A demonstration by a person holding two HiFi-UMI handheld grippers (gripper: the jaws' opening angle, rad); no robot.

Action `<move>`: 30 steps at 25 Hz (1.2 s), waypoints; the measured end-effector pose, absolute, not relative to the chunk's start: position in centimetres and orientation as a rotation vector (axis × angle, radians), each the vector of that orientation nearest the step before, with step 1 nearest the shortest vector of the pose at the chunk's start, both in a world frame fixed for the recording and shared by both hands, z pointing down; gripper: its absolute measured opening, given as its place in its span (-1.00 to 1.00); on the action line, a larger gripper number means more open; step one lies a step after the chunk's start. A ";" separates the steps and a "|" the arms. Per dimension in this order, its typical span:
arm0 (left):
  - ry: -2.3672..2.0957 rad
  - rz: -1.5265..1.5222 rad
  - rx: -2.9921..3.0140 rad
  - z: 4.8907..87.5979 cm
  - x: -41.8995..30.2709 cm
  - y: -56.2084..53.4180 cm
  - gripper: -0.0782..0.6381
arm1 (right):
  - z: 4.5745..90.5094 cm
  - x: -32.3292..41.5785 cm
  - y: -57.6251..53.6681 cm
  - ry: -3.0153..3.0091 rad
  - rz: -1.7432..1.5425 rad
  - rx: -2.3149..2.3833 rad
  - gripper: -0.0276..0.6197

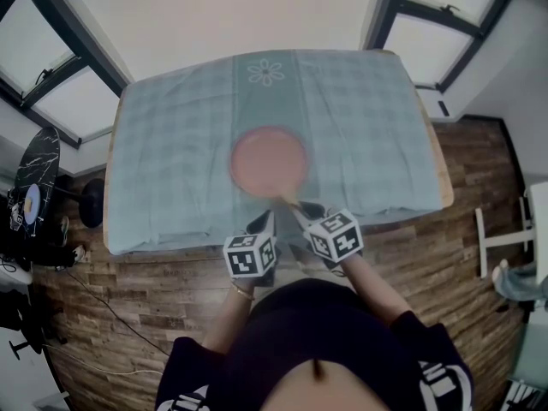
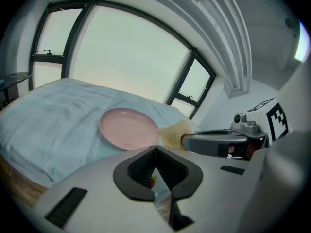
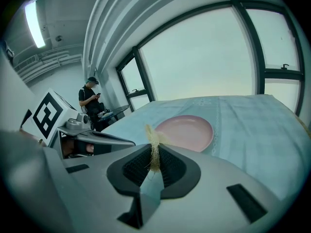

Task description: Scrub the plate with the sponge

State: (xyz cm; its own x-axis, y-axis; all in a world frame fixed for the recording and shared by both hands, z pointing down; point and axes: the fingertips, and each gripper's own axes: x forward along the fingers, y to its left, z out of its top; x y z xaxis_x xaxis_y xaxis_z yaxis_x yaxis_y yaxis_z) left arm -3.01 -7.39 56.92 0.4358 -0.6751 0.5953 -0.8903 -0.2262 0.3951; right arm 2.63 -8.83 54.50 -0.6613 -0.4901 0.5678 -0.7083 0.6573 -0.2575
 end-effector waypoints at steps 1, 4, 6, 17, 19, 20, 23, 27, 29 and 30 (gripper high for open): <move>-1.314 0.387 1.992 56.7 -2.8 -7.1 -0.75 | 54.5 2.8 -8.4 -2.424 0.642 0.939 -0.80; -1.306 0.389 2.013 56.2 -2.1 -6.5 -0.75 | 54.2 3.3 -7.5 -2.436 0.645 0.953 -0.80; -1.301 0.394 2.025 56.0 -1.7 -6.1 -0.75 | 54.0 3.5 -7.0 -2.448 0.662 0.964 -0.80; -1.300 0.409 2.052 55.6 -0.9 -5.0 -0.75 | 53.3 4.5 -6.2 -2.474 0.641 1.010 -0.80; -1.298 0.408 2.055 55.6 -0.7 -4.8 -0.75 | 53.2 4.6 -6.1 -2.476 0.629 1.015 -0.80; -1.296 0.409 2.057 55.5 -0.6 -4.8 -0.75 | 53.2 4.7 -6.1 -2.476 0.624 1.020 -0.80; -1.295 0.409 2.064 55.3 -0.5 -4.6 -0.75 | 53.1 4.7 -6.0 -2.475 0.625 1.028 -0.80; -1.306 0.408 2.070 55.1 -0.6 -4.6 -0.75 | 53.1 4.7 -6.2 -2.486 0.629 1.039 -0.80; -1.312 0.409 2.072 55.1 -0.6 -4.5 -0.75 | 53.0 4.7 -6.3 -2.493 0.626 1.046 -0.80; -1.313 0.410 2.072 55.1 -0.6 -4.4 -0.75 | 52.9 4.6 -6.2 -2.494 0.626 1.045 -0.80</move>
State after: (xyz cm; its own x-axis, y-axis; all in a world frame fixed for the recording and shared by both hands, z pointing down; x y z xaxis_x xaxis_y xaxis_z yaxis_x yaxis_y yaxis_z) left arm -0.57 -4.43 55.05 0.4518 -0.6884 0.5674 -0.8889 -0.2937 0.3514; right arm 4.60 -6.20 52.88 -0.6597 -0.5734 0.4858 -0.7349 0.6274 -0.2573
